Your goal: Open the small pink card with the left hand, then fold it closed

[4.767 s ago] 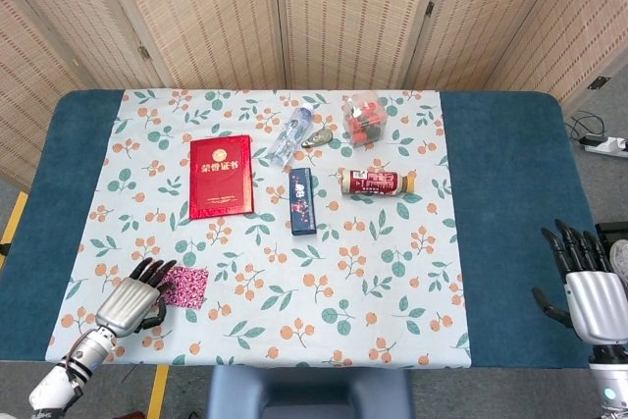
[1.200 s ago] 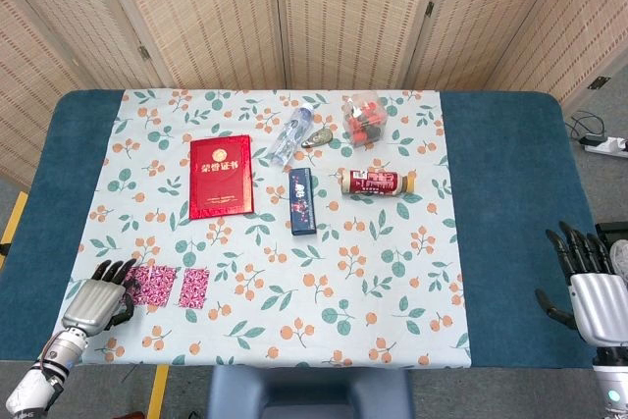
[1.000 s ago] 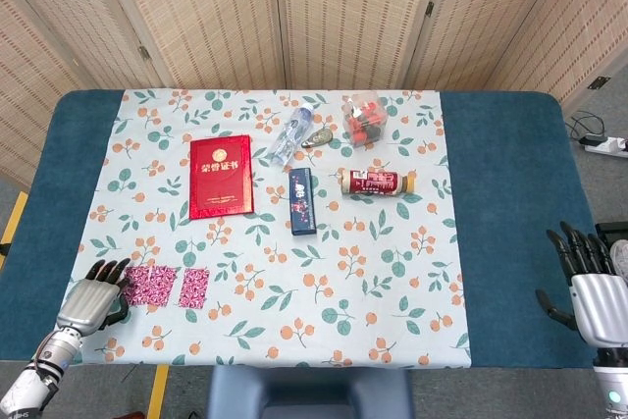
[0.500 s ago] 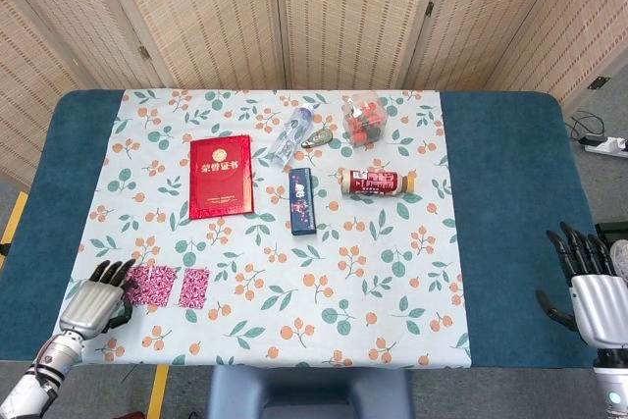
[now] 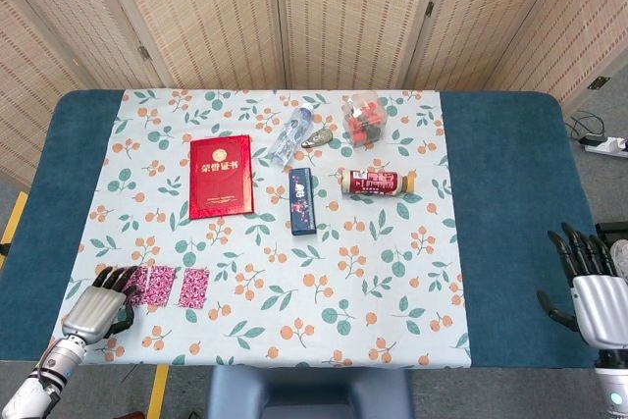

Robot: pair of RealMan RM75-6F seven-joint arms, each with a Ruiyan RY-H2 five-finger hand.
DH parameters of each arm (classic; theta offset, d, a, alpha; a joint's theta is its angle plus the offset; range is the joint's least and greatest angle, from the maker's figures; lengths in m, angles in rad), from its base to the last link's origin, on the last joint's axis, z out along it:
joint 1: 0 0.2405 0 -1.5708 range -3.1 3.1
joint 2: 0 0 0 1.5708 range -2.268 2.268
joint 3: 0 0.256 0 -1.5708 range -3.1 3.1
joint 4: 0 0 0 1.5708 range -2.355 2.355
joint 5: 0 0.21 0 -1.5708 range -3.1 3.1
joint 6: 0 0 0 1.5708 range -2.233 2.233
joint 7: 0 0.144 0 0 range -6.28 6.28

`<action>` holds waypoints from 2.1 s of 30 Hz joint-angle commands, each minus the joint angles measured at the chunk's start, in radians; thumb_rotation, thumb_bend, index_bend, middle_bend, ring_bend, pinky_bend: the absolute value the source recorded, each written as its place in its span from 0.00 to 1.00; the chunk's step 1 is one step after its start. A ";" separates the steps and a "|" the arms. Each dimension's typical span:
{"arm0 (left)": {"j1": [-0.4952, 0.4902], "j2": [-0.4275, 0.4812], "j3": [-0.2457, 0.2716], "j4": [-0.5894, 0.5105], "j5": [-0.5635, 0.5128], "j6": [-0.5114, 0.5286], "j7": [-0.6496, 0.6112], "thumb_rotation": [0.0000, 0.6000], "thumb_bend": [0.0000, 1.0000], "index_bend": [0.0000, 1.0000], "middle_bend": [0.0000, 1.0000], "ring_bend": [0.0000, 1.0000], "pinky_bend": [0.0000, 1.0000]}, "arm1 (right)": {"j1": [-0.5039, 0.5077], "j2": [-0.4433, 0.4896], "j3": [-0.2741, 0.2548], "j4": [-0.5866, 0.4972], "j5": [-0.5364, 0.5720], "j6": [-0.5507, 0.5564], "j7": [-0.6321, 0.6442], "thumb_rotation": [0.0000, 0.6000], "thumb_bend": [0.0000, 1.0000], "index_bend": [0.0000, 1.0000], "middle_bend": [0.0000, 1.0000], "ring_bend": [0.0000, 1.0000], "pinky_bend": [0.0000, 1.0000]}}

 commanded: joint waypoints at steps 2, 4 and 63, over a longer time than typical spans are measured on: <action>0.007 0.006 -0.002 0.004 -0.005 0.006 -0.010 0.13 0.82 0.29 0.00 0.00 0.00 | 0.000 0.000 0.000 -0.001 0.000 0.000 -0.001 1.00 0.32 0.00 0.00 0.00 0.00; 0.011 0.009 -0.003 0.007 -0.005 0.012 -0.015 0.13 0.82 0.29 0.00 0.00 0.00 | 0.000 -0.001 -0.001 -0.001 -0.002 0.000 -0.001 1.00 0.32 0.00 0.00 0.00 0.00; -0.145 -0.118 -0.075 -0.131 -0.176 -0.063 0.243 0.67 0.28 0.13 0.00 0.00 0.00 | 0.009 0.009 0.010 0.033 0.017 -0.017 0.041 1.00 0.32 0.00 0.00 0.00 0.00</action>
